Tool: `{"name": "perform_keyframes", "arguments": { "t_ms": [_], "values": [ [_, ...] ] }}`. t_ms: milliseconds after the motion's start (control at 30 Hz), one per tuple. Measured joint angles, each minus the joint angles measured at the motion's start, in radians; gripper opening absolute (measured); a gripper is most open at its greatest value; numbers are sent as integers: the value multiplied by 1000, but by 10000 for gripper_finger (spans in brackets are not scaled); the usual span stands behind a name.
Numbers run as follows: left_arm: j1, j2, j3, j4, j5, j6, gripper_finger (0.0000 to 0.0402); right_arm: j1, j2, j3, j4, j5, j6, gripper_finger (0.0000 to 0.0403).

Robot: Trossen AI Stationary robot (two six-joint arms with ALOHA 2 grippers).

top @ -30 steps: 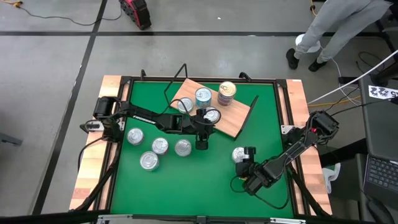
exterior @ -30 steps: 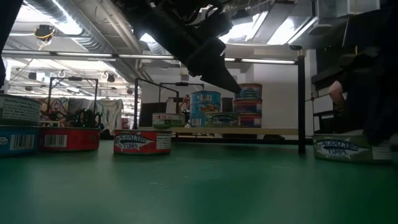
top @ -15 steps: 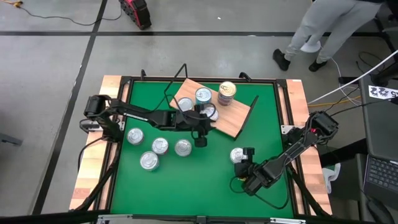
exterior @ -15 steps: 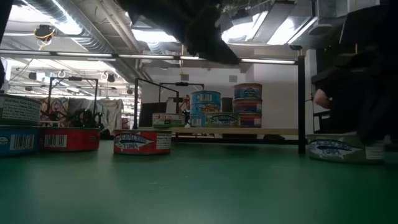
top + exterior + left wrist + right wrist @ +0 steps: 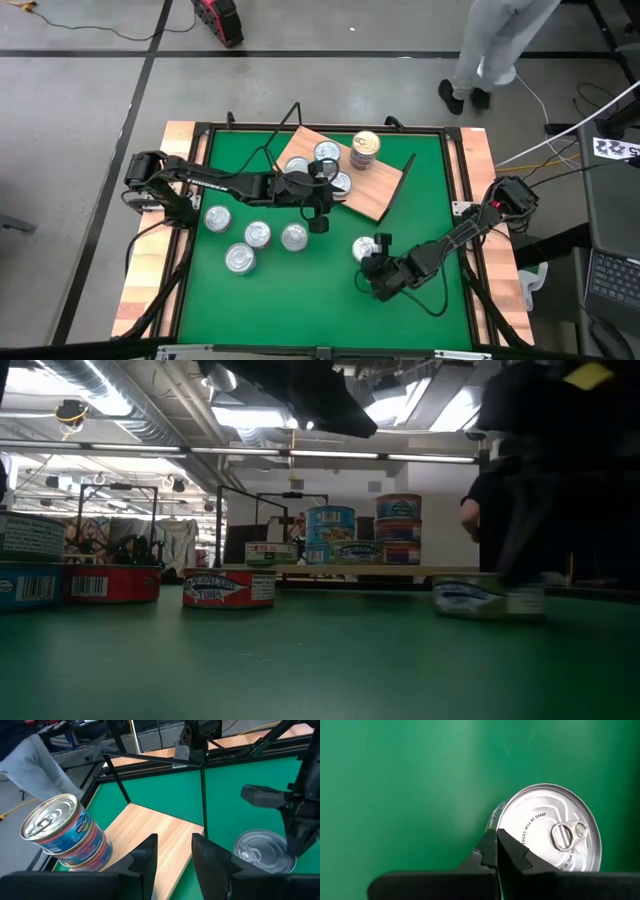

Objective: Stack canned seafood by type on shelf
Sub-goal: Stack the green tuna can on top of the green tuna can on the shelf

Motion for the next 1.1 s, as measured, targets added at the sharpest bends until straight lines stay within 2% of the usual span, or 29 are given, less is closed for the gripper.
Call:
{"name": "perform_keyframes", "arguments": {
  "t_ms": [367,633,1100],
  "values": [
    [-42,-10,0,-33,0,4,115,-126,0,0,119,-4,-163,0],
    [-56,-35,0,-58,-1,8,115,-168,-1,1,217,-10,-277,0],
    [-56,-187,0,-217,-12,3,115,-220,-3,2,359,-1,-420,0]
  ]
}}
